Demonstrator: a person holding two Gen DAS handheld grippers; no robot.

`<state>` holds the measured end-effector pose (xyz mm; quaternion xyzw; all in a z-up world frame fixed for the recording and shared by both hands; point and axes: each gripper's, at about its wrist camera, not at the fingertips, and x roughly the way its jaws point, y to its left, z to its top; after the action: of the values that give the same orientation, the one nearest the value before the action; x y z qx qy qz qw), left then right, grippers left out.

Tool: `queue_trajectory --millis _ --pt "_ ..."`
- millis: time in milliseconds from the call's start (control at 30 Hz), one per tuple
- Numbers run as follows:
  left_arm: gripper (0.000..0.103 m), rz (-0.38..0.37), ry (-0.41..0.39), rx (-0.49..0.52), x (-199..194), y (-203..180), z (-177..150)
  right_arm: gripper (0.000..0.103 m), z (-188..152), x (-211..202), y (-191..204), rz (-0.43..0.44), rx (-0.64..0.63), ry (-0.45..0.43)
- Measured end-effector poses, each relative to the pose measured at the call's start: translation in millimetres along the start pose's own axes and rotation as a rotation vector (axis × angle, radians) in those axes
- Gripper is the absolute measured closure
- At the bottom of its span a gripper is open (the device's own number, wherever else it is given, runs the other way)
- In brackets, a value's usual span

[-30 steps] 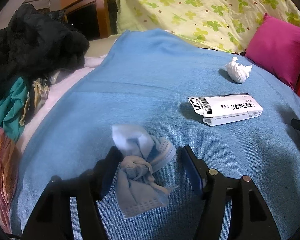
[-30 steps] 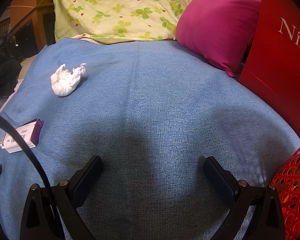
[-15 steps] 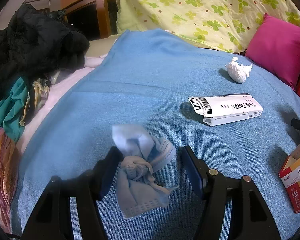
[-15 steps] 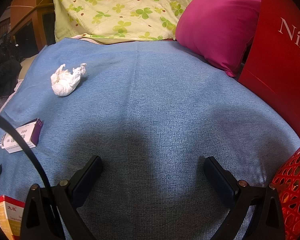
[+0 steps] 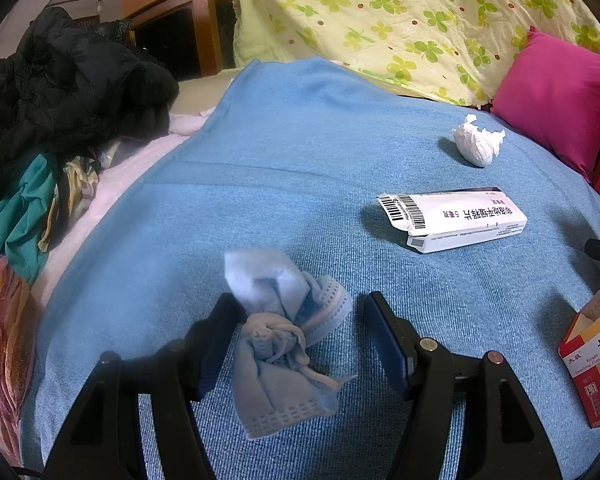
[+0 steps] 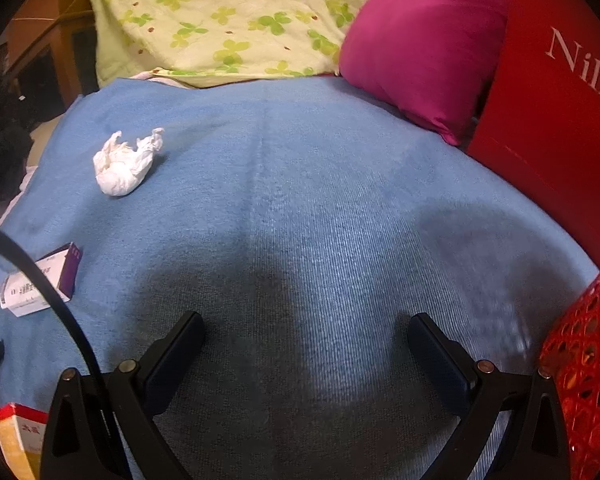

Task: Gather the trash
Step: 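Grasp the orange-and-white medicine box with the right gripper while the left holds the mask, then carry the orange box and blue mask to the red basket and open the left gripper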

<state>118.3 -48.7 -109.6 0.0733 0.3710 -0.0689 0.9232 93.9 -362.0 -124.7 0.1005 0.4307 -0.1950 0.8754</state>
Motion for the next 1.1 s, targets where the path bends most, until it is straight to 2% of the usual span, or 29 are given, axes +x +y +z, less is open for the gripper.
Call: queue_trajectory --millis 167,233,333,500,633,833,967,1000,1033,1100 --pt "0.036 -0.002 0.0 -0.002 0 0 0 0.0 2 -2 3 0.003 -0.013 0.05" --pt "0.036 -0.003 0.0 -0.003 0 0 0 0.0 7 -2 6 0.002 -0.012 0.112" --pt "0.036 -0.006 0.001 -0.006 0 1 0 0.0 15 -11 11 0.078 0.007 0.171" --pt "0.036 -0.013 0.003 -0.012 -1 2 1 0.0 25 -66 31 0.131 -0.081 0.059" --pt "0.036 -0.014 0.008 -0.006 -8 3 0 0.0 15 -116 46 0.246 -0.18 0.0" --pt "0.04 -0.066 0.02 -0.007 -18 5 -5 0.0 -26 -137 61 0.329 -0.264 0.04" --pt "0.047 -0.11 0.033 -0.05 -21 12 -6 0.001 -47 -120 78 0.337 -0.263 0.103" --pt "0.049 -0.127 0.035 -0.069 -22 15 -6 0.009 -49 -113 80 0.337 -0.254 0.116" --pt "0.051 -0.141 0.036 -0.083 -23 18 -6 0.024 -52 -107 83 0.355 -0.243 0.139" --pt "0.057 -0.162 0.04 -0.108 -24 22 -7 0.038 -56 -96 90 0.391 -0.235 0.183"
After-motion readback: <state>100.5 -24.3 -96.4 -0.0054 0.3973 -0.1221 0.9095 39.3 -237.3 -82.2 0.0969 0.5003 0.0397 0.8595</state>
